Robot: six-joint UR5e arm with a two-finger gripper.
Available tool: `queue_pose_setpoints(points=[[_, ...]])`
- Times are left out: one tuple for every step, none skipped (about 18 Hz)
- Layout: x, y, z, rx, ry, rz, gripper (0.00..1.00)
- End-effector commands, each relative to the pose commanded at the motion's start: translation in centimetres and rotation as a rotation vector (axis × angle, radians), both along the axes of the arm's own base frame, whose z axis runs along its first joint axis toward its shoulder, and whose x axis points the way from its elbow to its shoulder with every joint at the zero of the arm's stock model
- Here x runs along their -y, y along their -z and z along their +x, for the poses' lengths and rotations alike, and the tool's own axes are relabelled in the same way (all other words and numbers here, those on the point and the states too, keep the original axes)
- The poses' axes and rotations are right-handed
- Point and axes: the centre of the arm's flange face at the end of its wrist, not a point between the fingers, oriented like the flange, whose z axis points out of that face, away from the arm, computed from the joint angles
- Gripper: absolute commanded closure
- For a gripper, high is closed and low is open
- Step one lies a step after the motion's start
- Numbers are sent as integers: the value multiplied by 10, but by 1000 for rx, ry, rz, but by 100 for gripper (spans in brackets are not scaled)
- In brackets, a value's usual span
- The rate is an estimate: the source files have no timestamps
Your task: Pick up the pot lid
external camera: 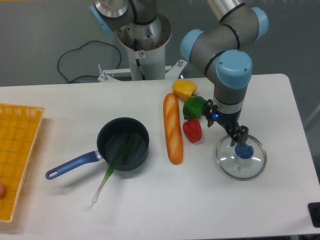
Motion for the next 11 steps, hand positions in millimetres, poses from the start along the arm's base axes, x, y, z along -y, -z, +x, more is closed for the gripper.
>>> queue_pose_setpoints(points=[[1,0,-1,0,-2,0,0],[2,-1,-1,1,-3,1,0],[3,-1,-2,1,-4,1,0],[3,-1,-1,1,-4,1,0],[4,-3,-1,-2,-6,3,0],[4,-2,-1,-1,-9,2,0],[2,-2,0,-2,-11,3,0],[1,1,2,4,-9,1,0],[-1,2,3,4,-7,1,0],[-1,3,3,3,-7,3,0],[0,6,1,6,-9,1,0]])
